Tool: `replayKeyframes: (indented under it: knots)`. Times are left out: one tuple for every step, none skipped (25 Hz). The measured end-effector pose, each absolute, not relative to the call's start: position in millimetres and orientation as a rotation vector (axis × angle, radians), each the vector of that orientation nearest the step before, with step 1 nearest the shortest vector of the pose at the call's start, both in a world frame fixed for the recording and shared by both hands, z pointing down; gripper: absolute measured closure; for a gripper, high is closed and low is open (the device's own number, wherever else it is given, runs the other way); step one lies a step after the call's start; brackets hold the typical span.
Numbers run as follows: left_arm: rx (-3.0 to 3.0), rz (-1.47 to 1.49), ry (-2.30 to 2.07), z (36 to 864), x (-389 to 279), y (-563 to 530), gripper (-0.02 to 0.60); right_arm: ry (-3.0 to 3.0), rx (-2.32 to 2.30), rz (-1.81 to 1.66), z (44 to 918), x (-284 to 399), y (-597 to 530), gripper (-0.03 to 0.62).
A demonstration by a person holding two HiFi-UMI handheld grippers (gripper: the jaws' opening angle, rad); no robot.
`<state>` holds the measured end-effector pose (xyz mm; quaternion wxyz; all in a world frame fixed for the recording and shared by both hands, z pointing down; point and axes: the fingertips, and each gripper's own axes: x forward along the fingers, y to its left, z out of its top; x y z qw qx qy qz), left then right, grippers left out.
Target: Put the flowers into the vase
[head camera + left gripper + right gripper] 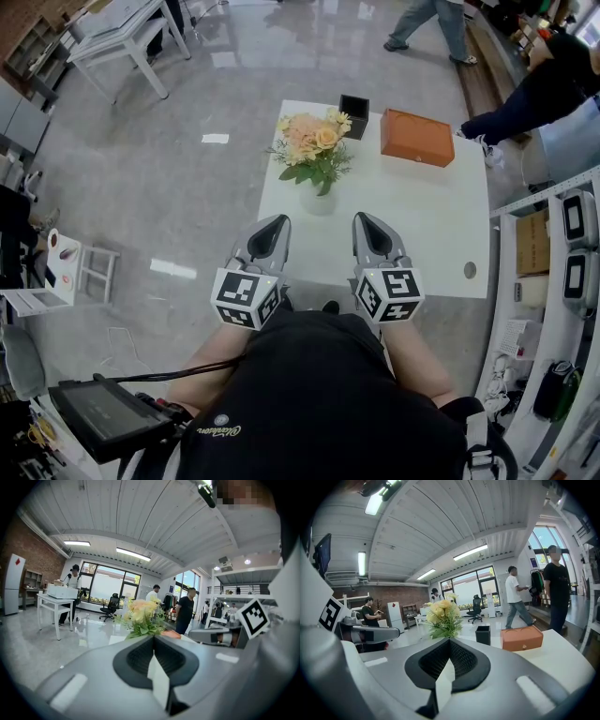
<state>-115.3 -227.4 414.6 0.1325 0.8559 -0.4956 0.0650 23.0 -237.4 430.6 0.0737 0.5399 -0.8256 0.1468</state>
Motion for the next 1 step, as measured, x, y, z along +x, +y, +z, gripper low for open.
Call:
replayKeyframes:
  knots:
    - [2.486, 0.191, -1.439, 414.4, -115.3, -227.3, 0.575, -2.478, 1.620, 0.441, 430.9, 22.7, -237.4, 0.595]
